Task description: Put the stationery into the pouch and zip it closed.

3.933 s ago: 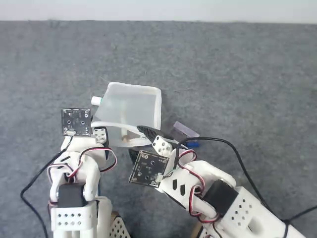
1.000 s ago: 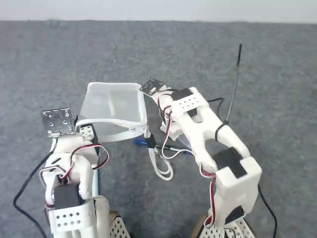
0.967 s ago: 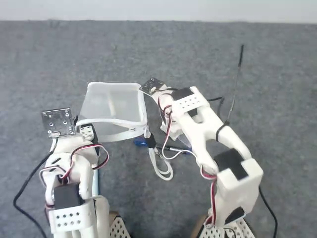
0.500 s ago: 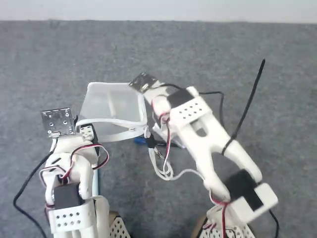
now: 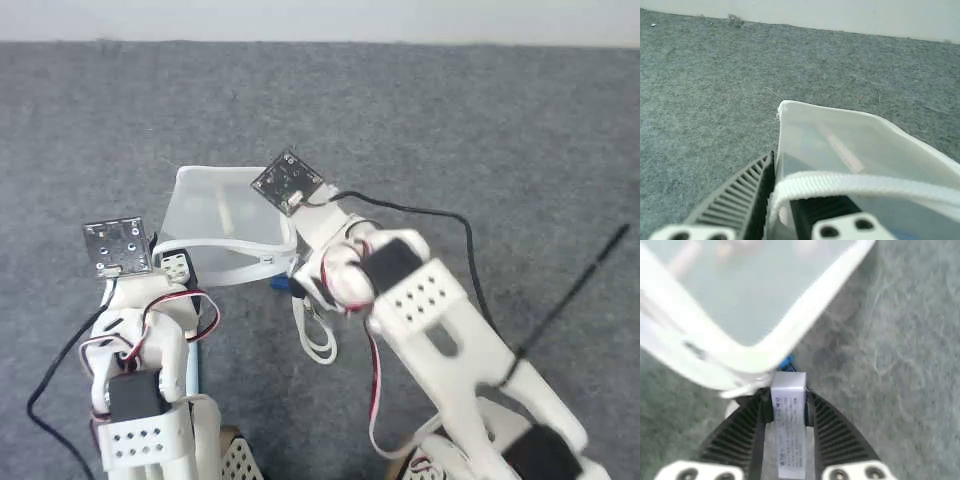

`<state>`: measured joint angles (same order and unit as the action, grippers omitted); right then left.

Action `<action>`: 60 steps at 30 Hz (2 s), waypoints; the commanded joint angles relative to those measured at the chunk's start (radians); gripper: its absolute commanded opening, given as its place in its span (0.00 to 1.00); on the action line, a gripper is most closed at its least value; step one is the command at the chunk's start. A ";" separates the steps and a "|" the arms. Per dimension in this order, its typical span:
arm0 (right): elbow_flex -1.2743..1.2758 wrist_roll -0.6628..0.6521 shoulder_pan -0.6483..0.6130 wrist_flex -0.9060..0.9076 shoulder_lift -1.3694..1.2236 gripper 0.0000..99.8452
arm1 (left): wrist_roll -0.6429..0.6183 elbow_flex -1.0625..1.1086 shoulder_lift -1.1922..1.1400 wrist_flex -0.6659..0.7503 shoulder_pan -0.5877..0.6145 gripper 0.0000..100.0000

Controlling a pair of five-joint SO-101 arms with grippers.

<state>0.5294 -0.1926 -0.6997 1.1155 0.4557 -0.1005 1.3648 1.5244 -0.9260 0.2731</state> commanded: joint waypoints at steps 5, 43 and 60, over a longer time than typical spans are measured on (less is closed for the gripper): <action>0.087 0.109 -0.071 -0.101 0.242 0.01 | -0.011 -0.045 0.017 0.031 0.005 0.01; 0.311 0.232 -0.328 -0.203 0.750 0.01 | -0.009 -0.045 0.017 0.028 -0.037 0.01; 0.704 0.028 -0.378 -0.628 1.112 0.01 | -0.009 -0.047 0.017 0.029 -0.041 0.01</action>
<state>1.2275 -0.1358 -1.0587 0.5508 1.5175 -0.1005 1.3648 1.5244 -0.9244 0.2378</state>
